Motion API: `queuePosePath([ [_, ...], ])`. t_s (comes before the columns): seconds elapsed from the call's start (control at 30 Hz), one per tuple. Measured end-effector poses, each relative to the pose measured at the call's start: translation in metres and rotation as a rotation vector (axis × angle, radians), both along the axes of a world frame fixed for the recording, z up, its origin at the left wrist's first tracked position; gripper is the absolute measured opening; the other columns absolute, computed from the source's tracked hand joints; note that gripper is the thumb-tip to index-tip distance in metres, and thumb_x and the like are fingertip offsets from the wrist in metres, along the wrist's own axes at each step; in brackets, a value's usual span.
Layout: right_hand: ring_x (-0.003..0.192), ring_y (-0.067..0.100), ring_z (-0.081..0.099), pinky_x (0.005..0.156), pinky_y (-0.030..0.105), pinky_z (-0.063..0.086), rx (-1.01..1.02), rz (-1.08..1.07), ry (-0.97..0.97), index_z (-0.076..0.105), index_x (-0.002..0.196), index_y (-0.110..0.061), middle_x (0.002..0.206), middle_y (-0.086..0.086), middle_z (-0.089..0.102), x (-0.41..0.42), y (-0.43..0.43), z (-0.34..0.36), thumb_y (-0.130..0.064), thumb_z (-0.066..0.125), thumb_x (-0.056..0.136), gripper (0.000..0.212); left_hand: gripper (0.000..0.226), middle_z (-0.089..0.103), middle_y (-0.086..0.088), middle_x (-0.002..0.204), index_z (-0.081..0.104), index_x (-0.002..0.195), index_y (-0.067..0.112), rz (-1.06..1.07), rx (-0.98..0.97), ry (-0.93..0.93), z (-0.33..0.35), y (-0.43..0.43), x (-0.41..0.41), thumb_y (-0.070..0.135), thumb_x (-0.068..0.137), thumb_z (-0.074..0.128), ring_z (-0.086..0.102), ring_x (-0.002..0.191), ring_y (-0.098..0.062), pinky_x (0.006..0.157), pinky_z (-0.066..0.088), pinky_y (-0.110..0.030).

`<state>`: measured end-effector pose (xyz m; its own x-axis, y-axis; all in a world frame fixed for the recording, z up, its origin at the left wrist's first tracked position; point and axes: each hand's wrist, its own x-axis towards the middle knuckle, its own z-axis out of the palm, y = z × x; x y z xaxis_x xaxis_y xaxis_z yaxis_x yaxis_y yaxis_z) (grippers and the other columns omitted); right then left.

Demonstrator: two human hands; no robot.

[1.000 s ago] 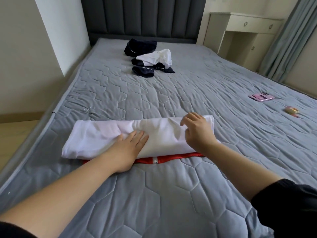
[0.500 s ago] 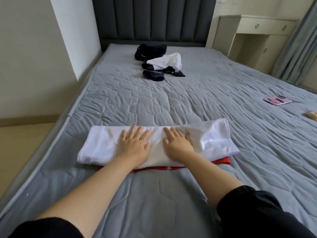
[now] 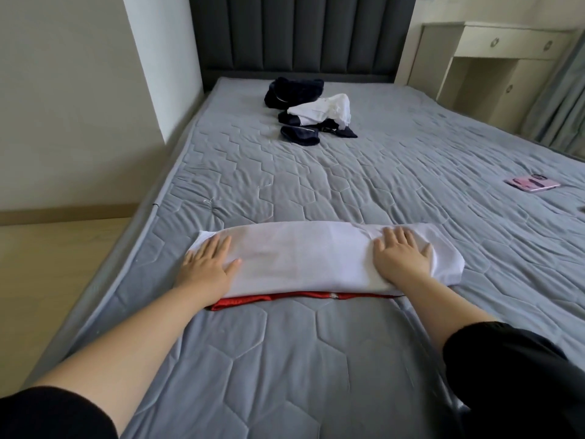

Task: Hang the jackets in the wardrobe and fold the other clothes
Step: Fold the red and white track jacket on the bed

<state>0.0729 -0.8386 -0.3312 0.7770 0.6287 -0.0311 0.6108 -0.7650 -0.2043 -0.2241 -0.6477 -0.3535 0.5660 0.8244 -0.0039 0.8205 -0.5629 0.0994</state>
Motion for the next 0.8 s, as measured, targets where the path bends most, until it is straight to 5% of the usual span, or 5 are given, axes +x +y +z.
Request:
queuePosePath([
  [0.23, 0.146, 0.016, -0.007, 0.115, 0.051, -0.002, 0.045, -0.151, 0.172, 0.009, 0.152, -0.022, 0.159, 0.0, -0.005, 0.005, -0.01, 0.001, -0.045, 0.011, 0.098, 0.059, 0.06, 0.001, 0.004, 0.159, 0.004, 0.151, 0.025, 0.012, 0.031, 0.0, 0.01, -0.007, -0.006, 0.049, 0.099, 0.021, -0.001, 0.146, -0.012, 0.117, 0.005, -0.042],
  [0.33, 0.146, 0.019, -0.01, 0.116, 0.051, -0.005, 0.002, -0.16, 0.113, 0.005, 0.152, -0.018, 0.159, 0.006, -0.009, -0.002, -0.004, 0.015, -0.043, 0.013, 0.098, 0.06, 0.057, 0.032, -0.01, 0.151, 0.039, 0.143, 0.015, -0.255, 0.322, -0.119, 0.026, -0.022, -0.013, 0.041, 0.093, 0.032, 0.026, 0.141, -0.027, 0.11, 0.022, -0.052],
  [0.47, 0.144, 0.026, 0.017, 0.114, 0.042, 0.011, 0.213, 0.33, -0.25, 0.03, 0.145, -0.009, 0.156, 0.013, 0.02, -0.04, 0.005, 0.033, -0.038, 0.043, 0.094, 0.061, 0.07, 0.05, -0.012, 0.137, 0.052, 0.133, 0.012, -0.717, 0.351, -0.181, 0.027, -0.043, -0.004, 0.055, 0.079, 0.045, 0.047, 0.127, -0.027, 0.105, 0.035, -0.046],
  [0.63, 0.138, 0.028, 0.029, 0.11, 0.045, 0.024, 0.104, 0.769, -0.29, 0.041, 0.14, -0.014, 0.15, 0.008, 0.034, -0.095, -0.002, 0.002, -0.053, 0.058, 0.072, 0.08, 0.077, 0.029, -0.005, 0.152, 0.026, 0.148, 0.016, -0.502, 0.302, 0.063, 0.022, -0.064, 0.014, 0.025, 0.079, 0.058, 0.027, 0.14, -0.021, 0.112, 0.022, -0.04],
  [0.8, 0.129, 0.034, 0.044, 0.103, 0.049, 0.035, 0.044, 0.711, -0.385, 0.047, 0.135, -0.004, 0.141, 0.017, 0.045, -0.068, -0.012, 0.006, -0.014, 0.074, 0.067, 0.074, 0.043, 0.071, -0.01, 0.087, 0.074, 0.099, 0.008, -0.542, 0.599, -0.183, 0.027, -0.061, 0.016, 0.003, 0.069, 0.044, 0.07, 0.079, -0.025, 0.049, 0.056, -0.031],
])
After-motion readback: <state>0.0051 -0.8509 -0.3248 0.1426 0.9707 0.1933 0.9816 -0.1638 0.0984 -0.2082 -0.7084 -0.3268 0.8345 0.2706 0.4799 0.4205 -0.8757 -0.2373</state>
